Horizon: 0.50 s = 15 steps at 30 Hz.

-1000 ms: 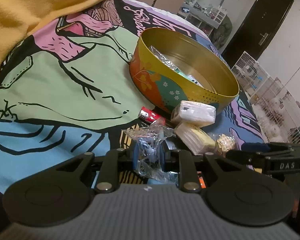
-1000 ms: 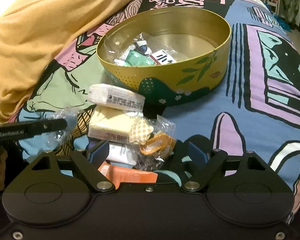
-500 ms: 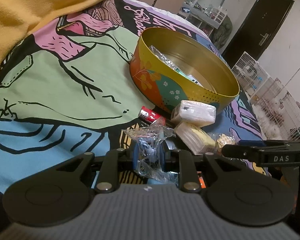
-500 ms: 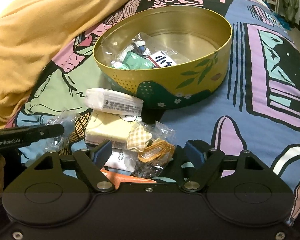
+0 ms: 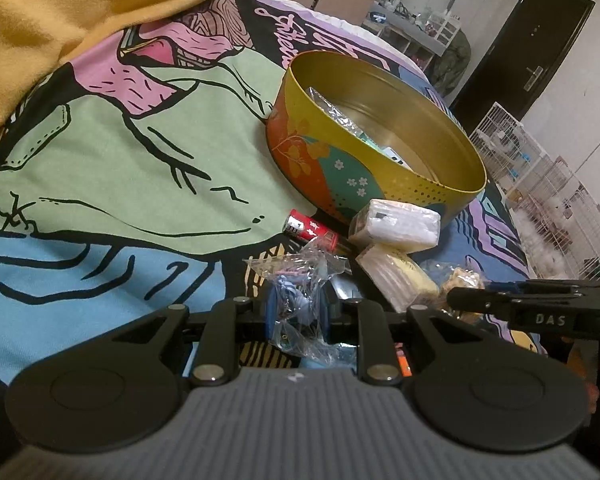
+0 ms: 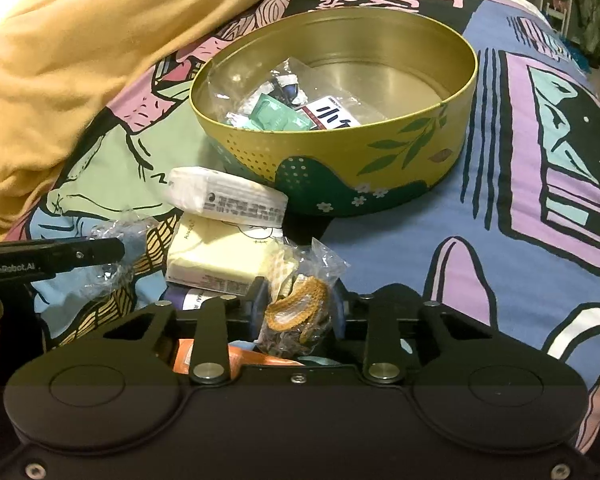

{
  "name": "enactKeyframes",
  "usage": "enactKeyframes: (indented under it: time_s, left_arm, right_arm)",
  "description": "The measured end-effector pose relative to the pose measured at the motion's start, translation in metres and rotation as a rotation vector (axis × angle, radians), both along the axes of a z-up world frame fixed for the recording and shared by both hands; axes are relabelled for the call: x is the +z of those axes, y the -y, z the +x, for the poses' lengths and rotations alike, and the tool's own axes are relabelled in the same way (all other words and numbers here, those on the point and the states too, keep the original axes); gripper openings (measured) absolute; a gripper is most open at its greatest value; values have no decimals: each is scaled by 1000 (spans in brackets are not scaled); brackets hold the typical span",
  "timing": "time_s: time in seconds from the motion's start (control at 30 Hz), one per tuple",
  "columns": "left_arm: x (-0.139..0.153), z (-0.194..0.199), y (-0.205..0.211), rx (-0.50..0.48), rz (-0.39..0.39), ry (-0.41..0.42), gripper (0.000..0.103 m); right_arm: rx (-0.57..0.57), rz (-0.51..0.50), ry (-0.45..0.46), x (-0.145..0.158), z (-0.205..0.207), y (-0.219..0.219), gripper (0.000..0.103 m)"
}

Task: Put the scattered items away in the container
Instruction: 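Lift the blue-item bag with the left tool while the right tool grasps the gold snack bag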

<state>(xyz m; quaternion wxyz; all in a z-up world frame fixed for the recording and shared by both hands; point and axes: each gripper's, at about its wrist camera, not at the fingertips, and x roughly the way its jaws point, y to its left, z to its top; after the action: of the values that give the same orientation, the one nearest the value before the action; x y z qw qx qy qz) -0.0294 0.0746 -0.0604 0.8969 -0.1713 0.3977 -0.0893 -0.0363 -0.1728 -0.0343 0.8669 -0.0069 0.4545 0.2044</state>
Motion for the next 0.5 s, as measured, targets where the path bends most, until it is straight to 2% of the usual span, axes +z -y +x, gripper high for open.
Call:
enactKeyframes:
  time_s: [0.5]
  left_arm:
    - [6, 0, 1, 4, 13, 6, 24]
  right_arm:
    - [-78, 75, 51, 34, -24, 51, 28]
